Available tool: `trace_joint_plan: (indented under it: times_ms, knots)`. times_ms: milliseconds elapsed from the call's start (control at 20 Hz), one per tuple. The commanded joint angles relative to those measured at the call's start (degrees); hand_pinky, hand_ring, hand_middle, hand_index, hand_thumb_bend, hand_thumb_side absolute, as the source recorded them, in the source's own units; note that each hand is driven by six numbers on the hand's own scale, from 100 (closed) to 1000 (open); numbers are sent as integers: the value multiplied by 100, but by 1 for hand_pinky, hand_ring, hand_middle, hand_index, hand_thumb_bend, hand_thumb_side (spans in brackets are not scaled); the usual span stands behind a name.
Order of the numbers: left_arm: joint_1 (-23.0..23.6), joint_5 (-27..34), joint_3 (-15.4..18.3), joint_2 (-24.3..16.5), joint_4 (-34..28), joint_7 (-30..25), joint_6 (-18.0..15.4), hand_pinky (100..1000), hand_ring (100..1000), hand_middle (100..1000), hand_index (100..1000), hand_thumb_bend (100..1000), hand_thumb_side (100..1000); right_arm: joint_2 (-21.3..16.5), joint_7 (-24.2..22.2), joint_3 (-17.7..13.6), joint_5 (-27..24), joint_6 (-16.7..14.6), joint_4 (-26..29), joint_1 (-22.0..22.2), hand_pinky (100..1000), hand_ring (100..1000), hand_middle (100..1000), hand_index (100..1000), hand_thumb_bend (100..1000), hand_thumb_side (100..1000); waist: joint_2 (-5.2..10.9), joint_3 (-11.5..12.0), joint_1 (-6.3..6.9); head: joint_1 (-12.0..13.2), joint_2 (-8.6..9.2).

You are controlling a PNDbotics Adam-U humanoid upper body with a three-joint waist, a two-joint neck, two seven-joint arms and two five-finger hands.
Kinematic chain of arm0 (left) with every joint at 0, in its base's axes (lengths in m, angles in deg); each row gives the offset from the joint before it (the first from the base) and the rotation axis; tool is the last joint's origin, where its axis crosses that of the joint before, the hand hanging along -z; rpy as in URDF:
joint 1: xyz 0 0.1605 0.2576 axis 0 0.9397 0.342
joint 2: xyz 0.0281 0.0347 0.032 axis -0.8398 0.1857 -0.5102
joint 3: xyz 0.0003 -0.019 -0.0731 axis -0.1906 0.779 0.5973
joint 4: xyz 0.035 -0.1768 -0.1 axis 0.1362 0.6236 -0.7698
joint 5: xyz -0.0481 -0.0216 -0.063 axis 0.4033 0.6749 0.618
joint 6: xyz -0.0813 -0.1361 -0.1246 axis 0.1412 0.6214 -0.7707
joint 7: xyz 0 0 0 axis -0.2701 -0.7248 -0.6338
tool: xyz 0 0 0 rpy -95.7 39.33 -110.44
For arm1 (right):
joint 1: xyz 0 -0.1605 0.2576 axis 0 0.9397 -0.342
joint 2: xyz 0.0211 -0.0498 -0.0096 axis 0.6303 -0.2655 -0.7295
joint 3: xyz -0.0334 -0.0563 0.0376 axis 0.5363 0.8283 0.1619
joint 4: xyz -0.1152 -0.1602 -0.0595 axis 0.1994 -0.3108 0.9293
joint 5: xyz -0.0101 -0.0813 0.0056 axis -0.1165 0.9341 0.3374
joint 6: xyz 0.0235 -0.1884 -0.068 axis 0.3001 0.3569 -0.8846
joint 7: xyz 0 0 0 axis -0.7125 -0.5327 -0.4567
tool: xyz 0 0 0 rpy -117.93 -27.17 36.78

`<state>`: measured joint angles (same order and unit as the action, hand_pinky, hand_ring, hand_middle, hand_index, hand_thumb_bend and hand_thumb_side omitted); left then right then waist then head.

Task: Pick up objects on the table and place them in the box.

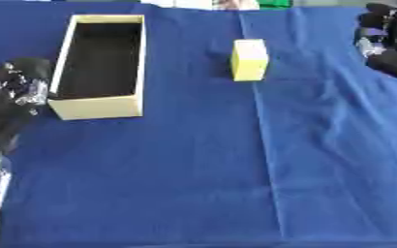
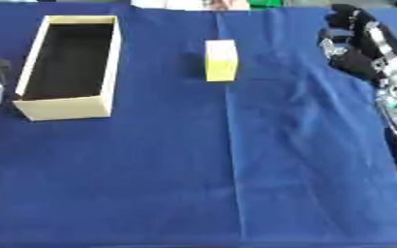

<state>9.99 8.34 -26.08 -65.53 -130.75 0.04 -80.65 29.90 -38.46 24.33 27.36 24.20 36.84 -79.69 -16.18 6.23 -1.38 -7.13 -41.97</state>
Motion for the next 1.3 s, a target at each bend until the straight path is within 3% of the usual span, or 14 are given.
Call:
trace_joint_plan:
  times_ms: [50, 600, 650, 900, 1300]
  knots:
    - [-78, 27, 61, -55, -113, 16, -10, 549, 836, 691, 700, 100, 246, -319, -138, 6, 134, -26, 147, -140, 776, 889, 823, 924, 100, 242, 138, 1, -6, -9, 16]
    - [-77, 24, 52, -59, -112, 16, -4, 549, 836, 692, 702, 100, 246, -528, -805, 225, 441, -154, 211, -411, 805, 943, 894, 945, 100, 222, 160, 8, -2, -22, 6]
    - [-79, 25, 45, -58, -112, 11, -4, 549, 837, 693, 702, 100, 246, -546, -826, 242, 453, -168, 227, -431, 831, 981, 926, 954, 100, 237, 165, 20, -6, -39, 3]
    - [-84, 23, 28, -56, -109, -9, -1, 549, 837, 693, 702, 100, 246, -615, -1227, 704, 781, -317, 190, -891, 839, 992, 932, 962, 100, 273, 174, 33, -13, -55, -3]
    - [-87, 32, 13, -57, -102, -26, 2, 549, 836, 692, 702, 100, 246, -494, -1860, 990, 1203, -358, -234, -1423, 840, 988, 920, 968, 100, 282, 182, 59, -16, -62, -13]
